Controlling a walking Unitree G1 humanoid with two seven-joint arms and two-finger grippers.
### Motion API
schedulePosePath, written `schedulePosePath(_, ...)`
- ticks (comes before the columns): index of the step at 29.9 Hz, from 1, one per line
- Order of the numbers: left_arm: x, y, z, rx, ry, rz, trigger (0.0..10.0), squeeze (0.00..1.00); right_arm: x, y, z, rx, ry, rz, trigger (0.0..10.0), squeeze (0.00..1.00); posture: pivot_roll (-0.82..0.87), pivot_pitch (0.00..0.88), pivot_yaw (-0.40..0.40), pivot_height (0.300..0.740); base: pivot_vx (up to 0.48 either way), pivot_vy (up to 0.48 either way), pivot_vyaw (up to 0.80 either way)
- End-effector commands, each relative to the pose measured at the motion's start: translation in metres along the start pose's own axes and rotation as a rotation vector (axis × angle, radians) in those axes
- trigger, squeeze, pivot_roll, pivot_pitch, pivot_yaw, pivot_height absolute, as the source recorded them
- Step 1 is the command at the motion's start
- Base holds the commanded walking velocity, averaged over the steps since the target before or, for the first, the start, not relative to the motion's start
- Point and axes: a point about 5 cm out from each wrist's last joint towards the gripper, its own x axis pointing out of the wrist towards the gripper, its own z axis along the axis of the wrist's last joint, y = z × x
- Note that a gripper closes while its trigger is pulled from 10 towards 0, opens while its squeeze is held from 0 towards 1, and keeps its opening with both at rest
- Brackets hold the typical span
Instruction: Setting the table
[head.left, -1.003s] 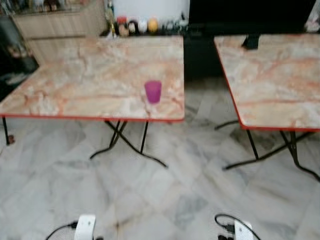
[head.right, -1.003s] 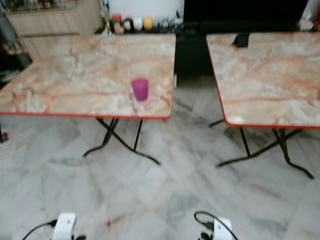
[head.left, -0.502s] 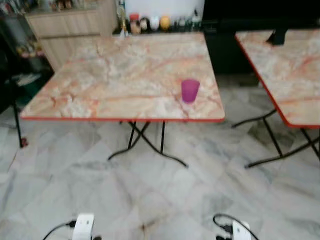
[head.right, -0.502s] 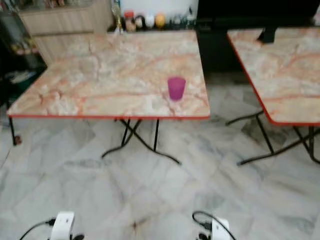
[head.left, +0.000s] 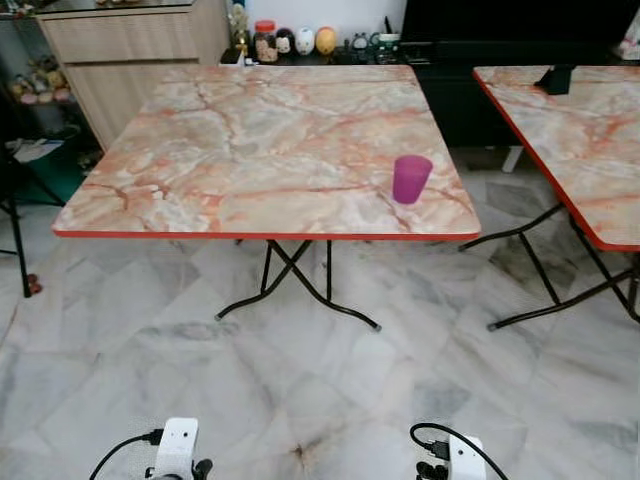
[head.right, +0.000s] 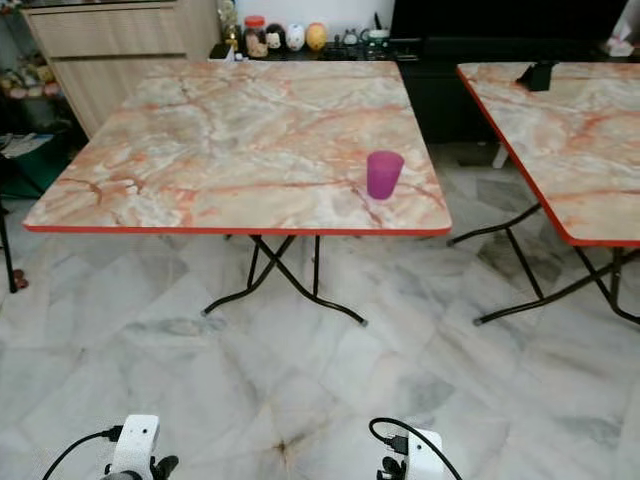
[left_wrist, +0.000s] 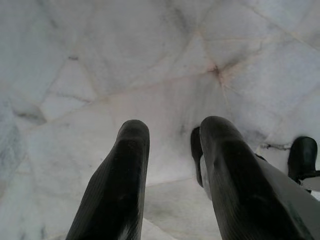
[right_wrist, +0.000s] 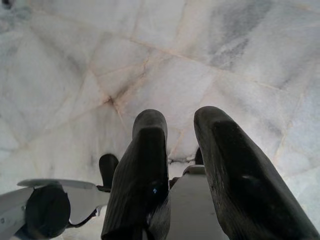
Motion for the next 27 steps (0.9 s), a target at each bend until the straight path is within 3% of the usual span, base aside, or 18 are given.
schedulePosePath(1,-0.001,0.000,-0.004,0.000,0.011,-0.003,10.0,0.00,-0.001,-0.003,0.000,-0.013,-0.004,-0.002,10.0,0.00,0.01,0.000,0.033,0.736,0.281,0.000,0.00)
schedulePosePath(13,0.001,-0.001,0.005,0.002,0.000,-0.014,10.0,0.00,0.001,-0.002,0.006,0.025,-0.029,0.012,10.0,0.00,0.02,0.000,0.027,0.736,0.335,0.000,0.06)
schedulePosePath(27,-0.001,0.001,-0.005,-0.024,0.019,-0.006,10.0,0.00,0.001,-0.003,0.011,0.000,-0.038,0.022,10.0,0.00,0.03,0.000,0.010,0.736,0.341,0.000,0.00)
